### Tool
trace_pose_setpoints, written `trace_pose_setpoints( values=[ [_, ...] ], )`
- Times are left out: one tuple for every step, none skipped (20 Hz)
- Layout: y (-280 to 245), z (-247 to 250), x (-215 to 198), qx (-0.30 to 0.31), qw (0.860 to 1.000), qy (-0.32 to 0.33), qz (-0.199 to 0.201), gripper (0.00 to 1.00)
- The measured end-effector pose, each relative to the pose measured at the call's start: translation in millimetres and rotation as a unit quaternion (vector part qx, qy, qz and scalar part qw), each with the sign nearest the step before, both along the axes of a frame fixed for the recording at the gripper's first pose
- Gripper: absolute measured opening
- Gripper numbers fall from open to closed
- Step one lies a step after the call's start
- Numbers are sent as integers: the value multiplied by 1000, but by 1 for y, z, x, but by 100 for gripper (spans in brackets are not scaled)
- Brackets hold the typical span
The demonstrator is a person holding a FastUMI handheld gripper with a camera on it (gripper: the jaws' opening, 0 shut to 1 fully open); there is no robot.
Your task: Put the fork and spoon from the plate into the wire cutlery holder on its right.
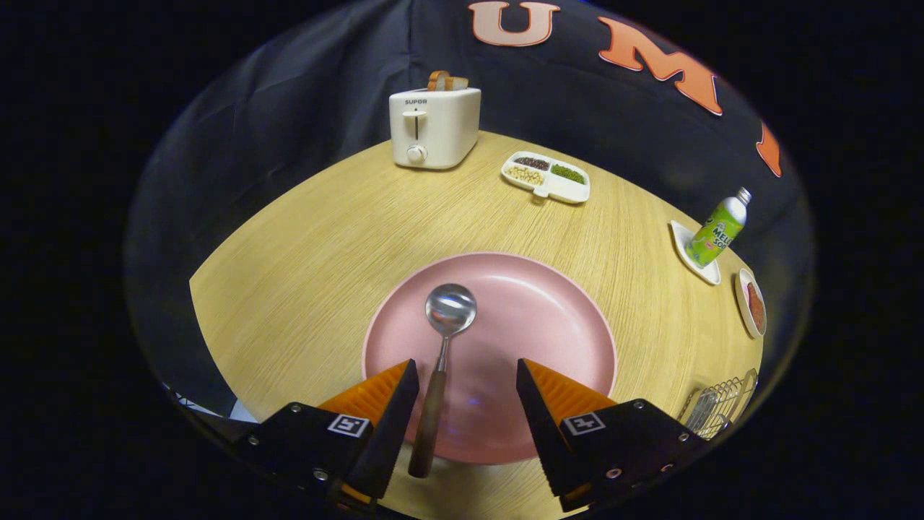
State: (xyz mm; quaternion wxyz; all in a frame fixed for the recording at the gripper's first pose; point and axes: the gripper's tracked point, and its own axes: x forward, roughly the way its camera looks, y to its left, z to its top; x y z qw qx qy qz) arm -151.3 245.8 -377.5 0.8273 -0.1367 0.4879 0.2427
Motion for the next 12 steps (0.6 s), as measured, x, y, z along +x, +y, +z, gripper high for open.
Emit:
trace_pose_setpoints(
  values=[
    [5,0,2,-4,1000,13,3,77],
    [7,-3,-2,-6,1000,27,6,74],
    [7,-6,-5,-9,999,38,7,67],
    [7,-8,-7,-10,999,47,9,63],
    [1,-13,-16,-12,999,52,10,54],
    [1,-13,-17,-12,998,57,10,50],
    [1,-14,-18,-12,998,63,9,42],
    [1,-16,-17,-11,998,68,8,38],
    [-1,-17,-17,-14,997,71,6,30],
    [3,-13,-10,-14,997,72,2,26],
    [2,-15,-7,-14,997,71,-3,18],
    [3,-14,-7,-10,997,76,-4,15]
  ],
)
